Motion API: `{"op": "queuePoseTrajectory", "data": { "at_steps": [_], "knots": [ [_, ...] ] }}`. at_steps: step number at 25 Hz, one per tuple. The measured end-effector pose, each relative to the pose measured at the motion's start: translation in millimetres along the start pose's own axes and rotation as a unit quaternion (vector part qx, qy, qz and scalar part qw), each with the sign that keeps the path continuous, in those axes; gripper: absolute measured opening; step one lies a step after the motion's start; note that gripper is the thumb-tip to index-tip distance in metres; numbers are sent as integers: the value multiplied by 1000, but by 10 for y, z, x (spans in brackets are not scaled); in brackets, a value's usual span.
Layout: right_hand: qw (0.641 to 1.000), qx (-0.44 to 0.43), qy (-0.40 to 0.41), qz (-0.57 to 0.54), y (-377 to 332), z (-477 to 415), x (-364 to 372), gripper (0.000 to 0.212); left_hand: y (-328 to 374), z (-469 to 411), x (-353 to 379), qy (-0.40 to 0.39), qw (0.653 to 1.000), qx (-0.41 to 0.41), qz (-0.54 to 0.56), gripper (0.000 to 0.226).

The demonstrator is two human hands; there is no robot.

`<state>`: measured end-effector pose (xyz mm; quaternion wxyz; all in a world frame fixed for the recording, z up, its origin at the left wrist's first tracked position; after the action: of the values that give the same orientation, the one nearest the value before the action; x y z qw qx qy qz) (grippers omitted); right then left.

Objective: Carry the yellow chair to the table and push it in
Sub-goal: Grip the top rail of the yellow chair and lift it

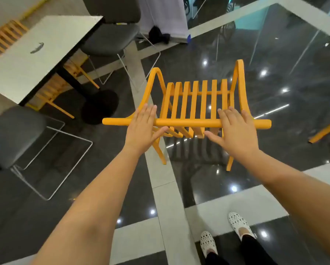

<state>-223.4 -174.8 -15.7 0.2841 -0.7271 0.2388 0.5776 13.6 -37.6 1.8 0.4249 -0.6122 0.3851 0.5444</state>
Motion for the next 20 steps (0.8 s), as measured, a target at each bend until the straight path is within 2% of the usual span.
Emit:
{"op": "queuePoseTrajectory", "data": {
  "at_steps": [3, 8, 15, 20],
  "knots": [
    [995, -1, 95, 31, 2, -45, 35, 84, -121, -95, 132, 48, 998, 24, 19, 76],
    [983, 11, 175, 49, -26, -77, 110, 74, -305, -154, 153, 139, 989, 42, 4, 59],
    [968, -16, 238, 80, -1, -113, 174, 68, -420, -239, 184, 96, 995, 29, 10, 80],
    [953, -46, 275, 118, 53, -136, 193, 67, -370, -260, 177, 91, 995, 31, 0, 74]
  ]
}}
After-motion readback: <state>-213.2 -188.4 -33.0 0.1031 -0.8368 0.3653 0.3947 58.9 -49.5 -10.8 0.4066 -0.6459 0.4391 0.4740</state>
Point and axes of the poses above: each hand's wrist, its own z-axis away from the middle knuckle, its own x-axis out of the palm, y = z × x, the point moved 4 cm from there along -z, towards the middle knuckle, and after that the axes turned 1 degree about -z, right-handed, at the moved point
